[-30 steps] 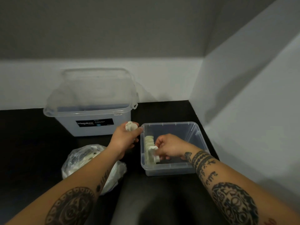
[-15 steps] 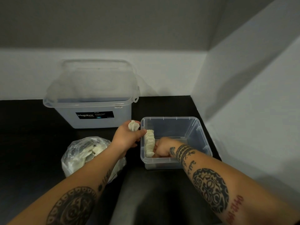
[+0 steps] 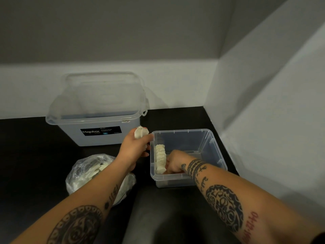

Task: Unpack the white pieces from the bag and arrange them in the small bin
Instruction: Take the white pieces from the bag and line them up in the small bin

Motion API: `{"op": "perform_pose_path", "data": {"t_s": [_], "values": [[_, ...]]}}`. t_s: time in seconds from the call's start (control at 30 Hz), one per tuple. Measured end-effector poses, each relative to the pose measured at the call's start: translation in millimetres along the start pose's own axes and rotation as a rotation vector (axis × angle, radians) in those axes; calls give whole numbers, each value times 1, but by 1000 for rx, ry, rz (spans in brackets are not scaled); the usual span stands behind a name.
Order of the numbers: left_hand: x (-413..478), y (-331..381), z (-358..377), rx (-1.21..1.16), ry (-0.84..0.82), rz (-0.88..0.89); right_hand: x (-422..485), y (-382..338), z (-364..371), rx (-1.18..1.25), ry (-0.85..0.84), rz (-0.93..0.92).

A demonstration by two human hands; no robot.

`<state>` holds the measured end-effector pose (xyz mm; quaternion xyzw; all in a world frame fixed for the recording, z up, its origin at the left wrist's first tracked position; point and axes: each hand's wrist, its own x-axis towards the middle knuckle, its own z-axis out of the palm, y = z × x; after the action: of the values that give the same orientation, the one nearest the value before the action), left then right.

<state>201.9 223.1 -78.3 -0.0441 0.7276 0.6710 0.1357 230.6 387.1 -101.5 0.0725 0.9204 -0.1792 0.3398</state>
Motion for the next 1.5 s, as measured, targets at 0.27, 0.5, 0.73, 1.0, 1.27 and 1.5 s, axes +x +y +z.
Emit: {"op": "perform_pose_path", "data": {"t_s": [0.27, 0.5, 0.73, 1.0, 1.27, 1.5], "values": [[-1, 19, 10, -239, -144, -51, -36, 15, -53, 631, 159, -85], [0, 22, 26, -221, -202, -30, -51, 21, -58, 865, 345, -410], [1, 23, 34, -175, -221, -37, -51, 26, -47, 948, 429, -406], [1, 24, 36, -122, -204, 21, -51, 32, -48, 966, 476, -404], [3, 22, 37, 21, -147, 58, -46, 39, -44, 956, 462, -354], [15, 11, 25, 494, 136, 177, -29, 56, -25, 913, 426, -209]]}}
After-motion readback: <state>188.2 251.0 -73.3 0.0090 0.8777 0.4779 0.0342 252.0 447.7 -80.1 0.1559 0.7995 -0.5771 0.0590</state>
